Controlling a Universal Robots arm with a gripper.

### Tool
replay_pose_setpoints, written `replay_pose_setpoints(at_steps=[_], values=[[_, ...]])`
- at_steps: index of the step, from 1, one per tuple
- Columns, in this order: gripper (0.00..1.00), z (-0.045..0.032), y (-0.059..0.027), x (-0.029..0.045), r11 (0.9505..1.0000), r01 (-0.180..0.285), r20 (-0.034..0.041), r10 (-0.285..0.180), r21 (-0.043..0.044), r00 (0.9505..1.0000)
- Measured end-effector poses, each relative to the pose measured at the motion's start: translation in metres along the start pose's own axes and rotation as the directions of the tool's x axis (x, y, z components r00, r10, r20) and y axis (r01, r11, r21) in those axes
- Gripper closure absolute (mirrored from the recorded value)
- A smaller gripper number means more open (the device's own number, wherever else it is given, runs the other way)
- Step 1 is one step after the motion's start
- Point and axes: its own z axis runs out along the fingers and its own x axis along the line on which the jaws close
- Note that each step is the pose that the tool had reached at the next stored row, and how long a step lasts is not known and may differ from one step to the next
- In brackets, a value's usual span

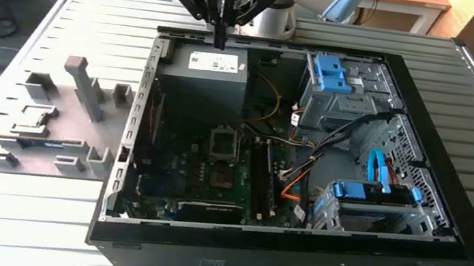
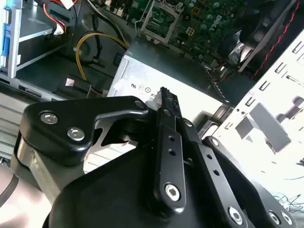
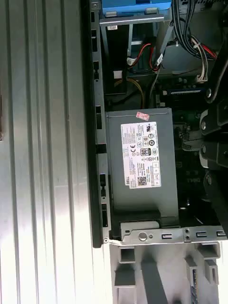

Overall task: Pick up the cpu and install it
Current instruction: 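Reach for the cpu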

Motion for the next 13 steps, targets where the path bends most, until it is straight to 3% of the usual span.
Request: replay_pose_setpoints(at_steps=[5,13], values=[[0.9,-0.0001,-0.0001,0.0013,1.0,0.0,0.0,0.0,0.0002,1.0],[0.9,-0.0009,-0.0025,0.0328,1.0,0.0,0.003,0.0,-0.0003,1.0]])
